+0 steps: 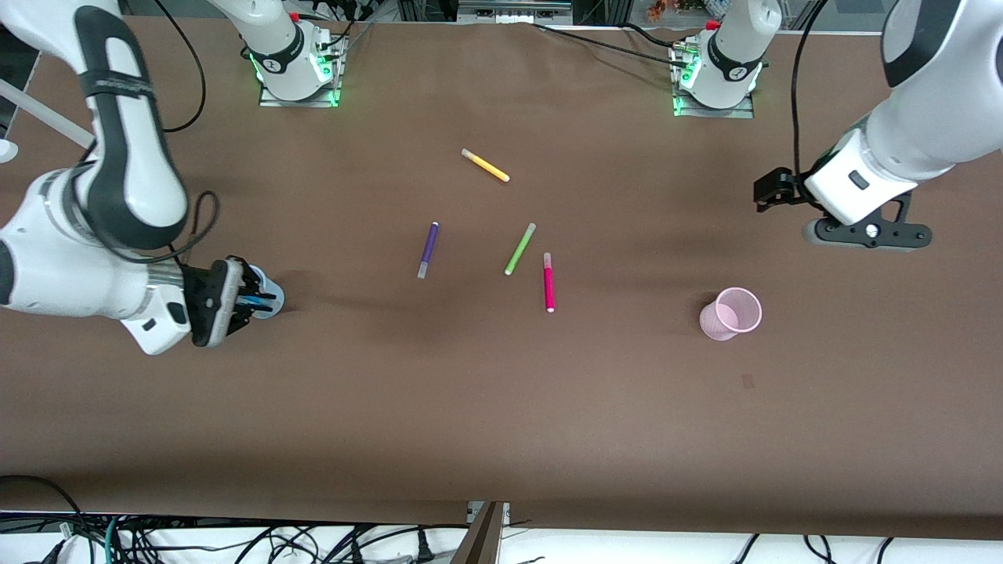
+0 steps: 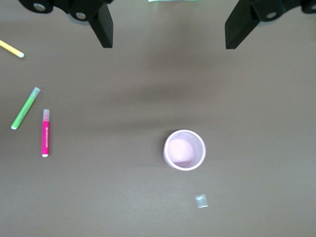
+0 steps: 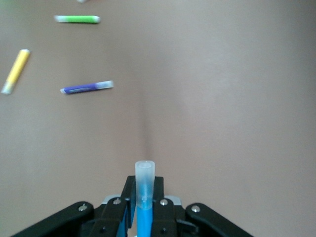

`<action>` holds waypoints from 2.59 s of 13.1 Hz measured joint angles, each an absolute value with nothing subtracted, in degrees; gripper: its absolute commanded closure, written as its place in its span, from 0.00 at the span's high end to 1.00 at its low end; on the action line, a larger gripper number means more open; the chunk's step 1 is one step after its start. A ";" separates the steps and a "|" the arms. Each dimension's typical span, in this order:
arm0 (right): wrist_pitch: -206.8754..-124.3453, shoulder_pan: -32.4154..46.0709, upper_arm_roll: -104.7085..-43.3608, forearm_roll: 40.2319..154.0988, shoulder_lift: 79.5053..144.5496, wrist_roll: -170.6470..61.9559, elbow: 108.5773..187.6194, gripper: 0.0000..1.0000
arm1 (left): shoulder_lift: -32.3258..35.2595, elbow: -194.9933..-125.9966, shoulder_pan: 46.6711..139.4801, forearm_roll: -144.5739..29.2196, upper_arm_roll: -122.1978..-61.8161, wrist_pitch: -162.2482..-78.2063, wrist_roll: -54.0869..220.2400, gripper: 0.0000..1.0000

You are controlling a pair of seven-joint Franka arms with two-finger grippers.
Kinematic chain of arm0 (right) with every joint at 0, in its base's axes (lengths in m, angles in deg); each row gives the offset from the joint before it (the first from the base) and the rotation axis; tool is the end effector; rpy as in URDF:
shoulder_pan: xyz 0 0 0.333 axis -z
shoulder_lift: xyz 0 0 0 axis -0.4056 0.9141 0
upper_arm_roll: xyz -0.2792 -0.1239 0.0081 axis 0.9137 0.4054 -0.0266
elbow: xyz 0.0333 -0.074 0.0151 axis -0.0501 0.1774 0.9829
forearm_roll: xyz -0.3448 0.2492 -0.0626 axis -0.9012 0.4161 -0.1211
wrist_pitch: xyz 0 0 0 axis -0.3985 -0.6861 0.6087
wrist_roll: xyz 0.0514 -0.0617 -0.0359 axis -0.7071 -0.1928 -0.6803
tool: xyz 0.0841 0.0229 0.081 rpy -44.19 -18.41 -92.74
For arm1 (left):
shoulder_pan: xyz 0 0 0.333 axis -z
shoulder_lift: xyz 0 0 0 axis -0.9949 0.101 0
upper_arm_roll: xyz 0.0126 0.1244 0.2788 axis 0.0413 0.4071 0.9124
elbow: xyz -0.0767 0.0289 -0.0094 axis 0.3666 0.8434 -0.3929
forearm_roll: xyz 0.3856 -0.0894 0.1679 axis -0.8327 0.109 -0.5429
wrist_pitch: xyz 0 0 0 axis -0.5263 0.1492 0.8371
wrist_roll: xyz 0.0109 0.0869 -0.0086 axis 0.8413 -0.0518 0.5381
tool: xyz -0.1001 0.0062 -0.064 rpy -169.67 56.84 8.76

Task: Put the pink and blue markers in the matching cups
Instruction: 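Carry the blue marker over the blue cup while the left gripper reaches out, then grasp the pink marker with the left gripper, then drop the blue marker into the blue cup while the left gripper lifts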

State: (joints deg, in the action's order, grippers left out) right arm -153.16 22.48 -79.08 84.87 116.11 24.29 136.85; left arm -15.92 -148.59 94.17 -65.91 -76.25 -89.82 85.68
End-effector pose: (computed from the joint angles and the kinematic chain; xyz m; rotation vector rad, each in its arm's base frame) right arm 0.6955 0.0534 0.3337 -2.1165 -1.6699 -0.1491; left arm 0.6064 -0.1339 0.5310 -3.1184 0.0920 0.2566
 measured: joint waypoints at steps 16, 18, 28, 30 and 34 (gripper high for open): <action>-140.28 35.16 -79.09 99.02 121.59 56.33 140.34 0.00 | 9.06 -150.05 102.87 -68.29 -86.59 -120.43 107.91 1.00; -140.32 35.69 -79.09 99.24 122.64 56.90 140.36 0.05 | 11.70 -150.05 104.08 -69.56 -86.59 -124.19 110.16 1.00; -140.25 35.67 -79.74 101.03 121.78 36.63 136.35 1.00 | 20.63 -150.01 109.69 -74.92 -86.55 -134.25 121.41 1.00; -140.24 35.16 -80.11 100.35 120.32 26.11 135.62 1.00 | 21.12 -150.01 110.01 -75.43 -86.51 -134.58 121.97 0.96; -140.25 32.89 -80.26 93.50 118.59 1.50 130.65 1.00 | 23.14 -150.00 110.39 -75.53 -86.50 -138.44 123.32 0.47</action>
